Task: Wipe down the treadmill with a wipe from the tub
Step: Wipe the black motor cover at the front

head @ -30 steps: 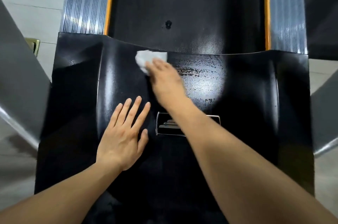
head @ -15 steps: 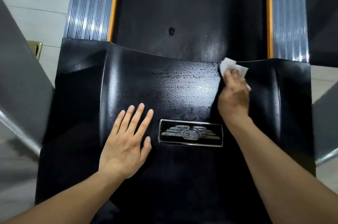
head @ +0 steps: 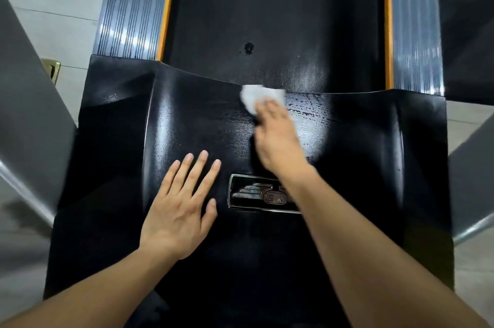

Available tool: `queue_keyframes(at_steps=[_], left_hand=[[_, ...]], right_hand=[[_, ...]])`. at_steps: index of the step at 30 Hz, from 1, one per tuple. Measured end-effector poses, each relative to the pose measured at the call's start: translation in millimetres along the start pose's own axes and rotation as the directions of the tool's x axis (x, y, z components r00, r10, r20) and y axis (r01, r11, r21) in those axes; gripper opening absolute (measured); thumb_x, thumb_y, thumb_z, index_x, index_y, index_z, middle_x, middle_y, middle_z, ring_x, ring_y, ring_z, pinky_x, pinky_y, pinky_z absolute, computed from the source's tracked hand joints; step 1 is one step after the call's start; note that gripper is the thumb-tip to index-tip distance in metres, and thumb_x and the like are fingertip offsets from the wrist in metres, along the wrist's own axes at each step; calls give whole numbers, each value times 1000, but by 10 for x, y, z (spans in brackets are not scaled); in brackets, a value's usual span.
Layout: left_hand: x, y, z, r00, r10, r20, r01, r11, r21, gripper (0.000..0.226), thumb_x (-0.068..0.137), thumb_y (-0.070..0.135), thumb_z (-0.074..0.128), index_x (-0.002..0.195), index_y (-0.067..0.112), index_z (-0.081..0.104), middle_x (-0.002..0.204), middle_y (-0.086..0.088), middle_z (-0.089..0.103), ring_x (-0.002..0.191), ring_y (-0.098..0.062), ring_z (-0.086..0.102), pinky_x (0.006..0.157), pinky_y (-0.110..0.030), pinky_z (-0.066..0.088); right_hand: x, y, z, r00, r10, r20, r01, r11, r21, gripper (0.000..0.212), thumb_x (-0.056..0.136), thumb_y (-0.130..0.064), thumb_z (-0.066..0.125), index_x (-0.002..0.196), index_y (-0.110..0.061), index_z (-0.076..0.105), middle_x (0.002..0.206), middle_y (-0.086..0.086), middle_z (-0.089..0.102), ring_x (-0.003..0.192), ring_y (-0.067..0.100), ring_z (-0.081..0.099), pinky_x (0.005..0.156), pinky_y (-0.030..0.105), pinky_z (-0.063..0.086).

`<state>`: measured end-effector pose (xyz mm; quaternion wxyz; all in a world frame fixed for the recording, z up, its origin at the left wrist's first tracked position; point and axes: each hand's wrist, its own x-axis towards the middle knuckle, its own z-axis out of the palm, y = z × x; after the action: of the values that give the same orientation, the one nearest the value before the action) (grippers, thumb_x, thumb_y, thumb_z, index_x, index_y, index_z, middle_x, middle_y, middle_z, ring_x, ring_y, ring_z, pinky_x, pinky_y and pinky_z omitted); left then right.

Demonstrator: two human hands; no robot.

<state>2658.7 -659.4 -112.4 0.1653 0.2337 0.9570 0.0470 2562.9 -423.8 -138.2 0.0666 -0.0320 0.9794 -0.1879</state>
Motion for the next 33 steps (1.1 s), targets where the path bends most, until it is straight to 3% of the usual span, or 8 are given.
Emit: queue_keyframes(at_steps=[2,6,8,12,16,20,28,33], left_hand=[[0,2,2,1000,-7,-1,7,1000,-7,68,101,42,30,164,22,12,171,-7,9,158,-25,7,127,-49,16],[5,-9,11,1000,-3,-16,2,1000,-15,68,102,41,32,164,21,12,171,-7,9,158,-26,8,127,-48,14],[-4,-26,6,1000,5,-22,-6,1000,-23,67,102,41,32,164,21,13,171,-8,11,158,-26,8,127,-48,15],[-27,-88,-14,998,34,-44,-38,996,-80,65,102,38,34,162,16,23,169,-9,16,157,-28,14,126,-48,16],[-298,-351,-133,994,-66,-82,63,997,-32,69,93,27,46,155,0,34,165,-20,25,153,-38,25,123,-55,24],[-742,-540,-118,975,-206,-83,196,974,-114,73,93,27,43,159,3,24,167,-19,18,154,-34,22,122,-52,27],[-831,-580,114,971,-212,-107,172,939,-297,74,96,36,44,162,11,20,170,-10,12,157,-28,14,122,-48,24],[-826,-581,32,971,-230,-68,191,911,-365,78,97,39,40,163,9,11,172,-4,4,158,-22,6,125,-43,16]], right_hand=[[-272,564,-176,960,257,-109,-255,966,31,56,84,-19,37,123,13,62,134,32,57,124,48,55,111,50,41],[-424,977,-364,801,592,-90,-592,806,31,60,100,-25,33,157,-4,29,164,18,23,153,33,17,126,44,8],[-303,731,-305,834,544,-89,-542,839,46,61,99,-29,34,154,-3,33,162,22,27,150,38,22,125,48,14],[-6,-256,10,985,103,141,-123,982,144,61,92,-20,37,150,-1,41,158,26,32,148,41,27,124,50,18],[60,-1010,195,938,-227,263,168,959,228,69,84,-14,36,153,-6,39,162,18,30,152,34,22,125,49,16],[65,-1158,245,930,-193,313,119,964,239,68,91,-20,34,158,-10,27,166,13,19,156,27,10,127,44,7],[1244,-1491,357,956,-17,294,-56,970,237,58,108,-30,34,161,-15,13,169,12,7,156,21,2,124,37,-3],[344,-1625,295,963,-95,253,-10,924,383,57,107,-26,40,161,-21,21,169,1,12,156,14,5,126,30,-4]])
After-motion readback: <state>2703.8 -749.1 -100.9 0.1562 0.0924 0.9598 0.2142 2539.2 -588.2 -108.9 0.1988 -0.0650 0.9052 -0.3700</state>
